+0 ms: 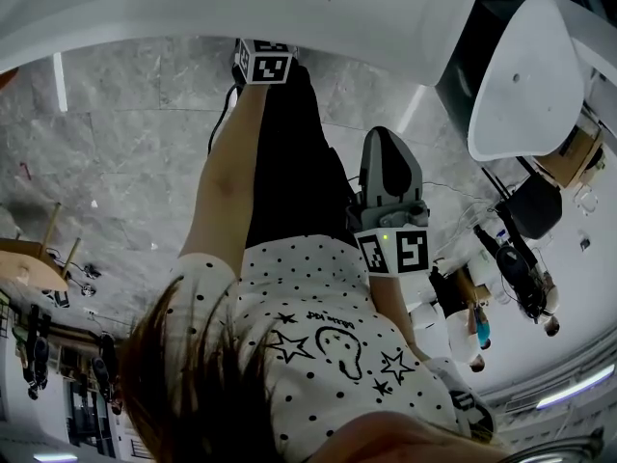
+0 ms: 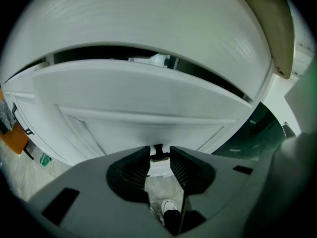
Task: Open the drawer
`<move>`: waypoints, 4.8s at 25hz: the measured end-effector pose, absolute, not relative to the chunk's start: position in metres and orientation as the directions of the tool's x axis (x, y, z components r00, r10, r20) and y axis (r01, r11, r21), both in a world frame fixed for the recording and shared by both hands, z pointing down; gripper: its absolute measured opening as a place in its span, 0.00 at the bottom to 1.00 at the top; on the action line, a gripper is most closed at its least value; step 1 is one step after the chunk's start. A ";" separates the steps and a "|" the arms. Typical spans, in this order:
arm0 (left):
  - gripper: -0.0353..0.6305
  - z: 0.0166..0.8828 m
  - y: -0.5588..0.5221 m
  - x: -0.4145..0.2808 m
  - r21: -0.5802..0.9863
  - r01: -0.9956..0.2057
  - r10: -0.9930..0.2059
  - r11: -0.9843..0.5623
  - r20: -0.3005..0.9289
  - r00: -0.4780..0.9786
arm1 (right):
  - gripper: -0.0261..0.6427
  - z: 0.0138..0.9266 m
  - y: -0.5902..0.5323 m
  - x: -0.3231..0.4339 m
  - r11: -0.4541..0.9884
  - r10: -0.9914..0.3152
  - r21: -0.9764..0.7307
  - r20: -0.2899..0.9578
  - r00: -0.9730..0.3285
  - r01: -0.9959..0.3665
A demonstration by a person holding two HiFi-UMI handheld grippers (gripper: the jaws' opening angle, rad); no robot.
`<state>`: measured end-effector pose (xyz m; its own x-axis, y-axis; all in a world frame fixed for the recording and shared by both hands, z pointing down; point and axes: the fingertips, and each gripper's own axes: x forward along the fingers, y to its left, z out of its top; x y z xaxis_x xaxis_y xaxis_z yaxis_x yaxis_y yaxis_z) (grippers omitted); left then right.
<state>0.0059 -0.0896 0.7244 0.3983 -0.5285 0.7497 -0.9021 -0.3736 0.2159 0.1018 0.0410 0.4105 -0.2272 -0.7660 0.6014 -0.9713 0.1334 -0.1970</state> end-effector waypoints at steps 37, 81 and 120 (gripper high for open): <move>0.24 0.723 -0.076 0.003 0.218 -0.909 -0.532 -0.354 0.753 0.387 | 0.06 0.412 0.047 0.101 0.140 -0.762 -0.200 0.604 -0.234 -0.970; 0.24 0.720 -0.053 -0.010 0.211 -0.914 -0.539 -0.346 0.753 0.378 | 0.06 0.415 0.045 0.088 0.186 -0.741 -0.207 0.612 -0.275 -0.961; 0.24 0.727 0.004 -0.025 0.232 -0.905 -0.504 -0.356 0.768 0.395 | 0.06 0.417 0.055 0.072 0.223 -0.732 -0.198 0.613 -0.298 -0.955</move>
<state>-0.0247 0.0036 0.7271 0.3948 -0.5044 0.7679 -0.9054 -0.3555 0.2320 0.0723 0.0550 0.4175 -0.2980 -0.7316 0.6132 -0.9545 0.2228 -0.1981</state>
